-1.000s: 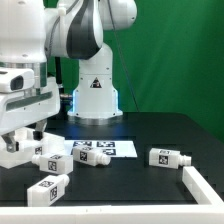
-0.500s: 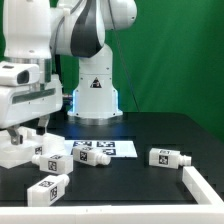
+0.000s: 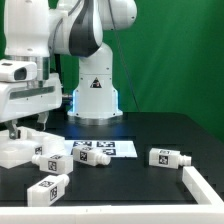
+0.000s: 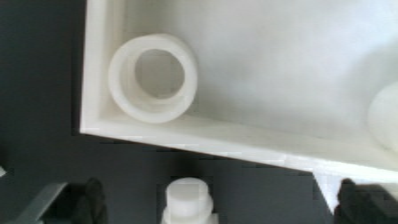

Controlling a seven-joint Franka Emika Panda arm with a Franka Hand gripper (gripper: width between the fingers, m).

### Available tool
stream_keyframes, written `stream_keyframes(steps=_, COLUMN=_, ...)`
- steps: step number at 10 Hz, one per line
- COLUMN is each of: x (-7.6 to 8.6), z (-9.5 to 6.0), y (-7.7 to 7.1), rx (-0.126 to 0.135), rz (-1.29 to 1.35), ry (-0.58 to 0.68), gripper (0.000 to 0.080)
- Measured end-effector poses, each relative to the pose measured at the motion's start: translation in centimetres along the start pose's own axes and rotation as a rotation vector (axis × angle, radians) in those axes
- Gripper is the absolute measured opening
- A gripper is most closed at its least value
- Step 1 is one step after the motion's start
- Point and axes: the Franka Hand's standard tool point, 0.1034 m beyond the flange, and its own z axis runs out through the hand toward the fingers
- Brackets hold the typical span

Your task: Assemble one leg

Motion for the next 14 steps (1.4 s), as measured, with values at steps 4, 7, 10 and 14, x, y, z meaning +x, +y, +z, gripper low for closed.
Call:
stream_keyframes(steps=4, x=-1.2, z=0.3, y=-2.9, rx=0.018, rz=0.018, ry=-0.003, gripper=0.0649)
stream_keyframes(steps=7, x=-1.1, z=1.1, y=-4.9, rx=0.006, rz=0.068, ry=0.003, gripper=0.0649)
stream_keyframes(steps=10, x=-0.8, z=1.0, y=-4.9, rx=0.008, rz=0.106, ry=0.002, gripper=0.0649)
stream_keyframes(steps=14, x=-1.8, z=2.0, y=-7.5, rx=0.025, rz=0.127, ry=-0.002, gripper=0.0649)
